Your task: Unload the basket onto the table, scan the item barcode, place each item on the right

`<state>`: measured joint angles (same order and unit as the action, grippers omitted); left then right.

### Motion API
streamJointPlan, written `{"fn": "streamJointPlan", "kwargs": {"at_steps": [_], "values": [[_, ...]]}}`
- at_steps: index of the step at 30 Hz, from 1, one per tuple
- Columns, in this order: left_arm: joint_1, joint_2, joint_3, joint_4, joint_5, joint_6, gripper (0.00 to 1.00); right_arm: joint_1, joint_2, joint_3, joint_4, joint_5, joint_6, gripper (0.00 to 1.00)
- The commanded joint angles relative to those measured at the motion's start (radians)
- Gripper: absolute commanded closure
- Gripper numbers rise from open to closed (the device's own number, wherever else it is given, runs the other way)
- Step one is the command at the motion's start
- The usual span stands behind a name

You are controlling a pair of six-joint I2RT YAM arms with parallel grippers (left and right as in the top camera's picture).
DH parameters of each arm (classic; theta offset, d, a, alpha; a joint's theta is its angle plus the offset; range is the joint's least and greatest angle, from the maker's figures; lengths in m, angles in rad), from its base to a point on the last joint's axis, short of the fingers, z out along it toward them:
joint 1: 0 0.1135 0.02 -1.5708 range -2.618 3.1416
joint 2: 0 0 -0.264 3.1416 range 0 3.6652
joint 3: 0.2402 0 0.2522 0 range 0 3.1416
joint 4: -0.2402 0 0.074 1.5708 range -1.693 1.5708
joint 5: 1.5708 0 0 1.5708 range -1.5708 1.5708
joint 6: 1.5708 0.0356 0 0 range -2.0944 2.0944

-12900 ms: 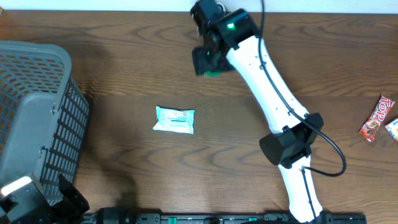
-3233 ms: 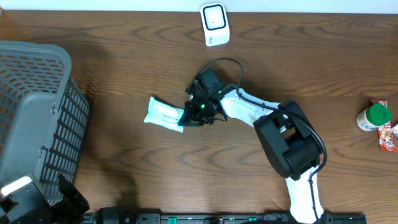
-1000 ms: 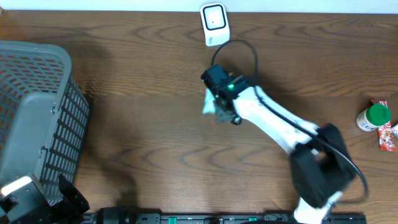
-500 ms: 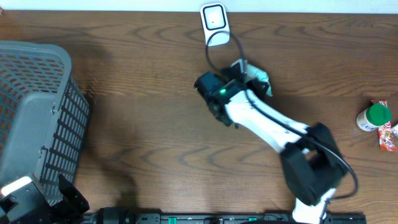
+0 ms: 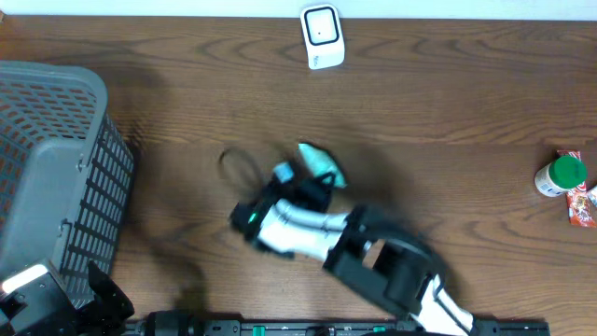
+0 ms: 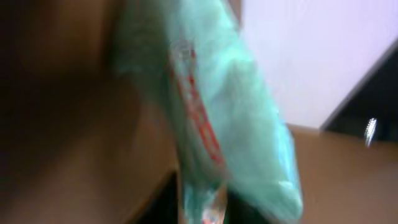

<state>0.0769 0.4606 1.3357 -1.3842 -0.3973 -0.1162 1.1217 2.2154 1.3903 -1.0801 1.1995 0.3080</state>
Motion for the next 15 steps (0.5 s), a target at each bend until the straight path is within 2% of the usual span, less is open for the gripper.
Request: {"fn": "streamJointPlan", "kwargs": {"at_steps": [1,3,5,6,8,10,12,13,15], "values": [[0.003,-0.007,0.003,0.000,-0.003,-0.002,0.12,0.138,0.008,-0.005,-0.005,-0.134,0.009,0.64],[0.003,-0.007,0.003,0.000,-0.003,-0.002,0.12,0.192,0.008,-0.004,-0.002,-0.198,0.032,0.54],[0.003,-0.007,0.003,0.000,-0.003,-0.002,0.12,0.230,0.008,-0.003,-0.001,-0.256,0.060,0.39],[0.003,-0.007,0.003,0.000,-0.003,-0.002,0.12,0.237,0.008,-0.003,-0.001,-0.270,0.069,0.35],[0.003,-0.007,0.003,0.000,-0.003,-0.002,0.12,0.233,0.008,0.009,-0.009,-0.298,0.112,0.35],[0.003,-0.007,0.003,0.000,-0.003,-0.002,0.12,0.213,0.006,0.026,-0.017,-0.299,0.118,0.38],[0.003,-0.007,0.003,0.000,-0.003,-0.002,0.12,0.181,0.000,0.057,-0.031,-0.299,0.118,0.48],[0.003,-0.007,0.003,0.000,-0.003,-0.002,0.12,0.162,-0.005,0.080,-0.042,-0.299,0.117,0.60],[0.003,-0.007,0.003,0.000,-0.003,-0.002,0.12,0.116,-0.019,0.139,-0.066,-0.299,0.117,0.76]]}}
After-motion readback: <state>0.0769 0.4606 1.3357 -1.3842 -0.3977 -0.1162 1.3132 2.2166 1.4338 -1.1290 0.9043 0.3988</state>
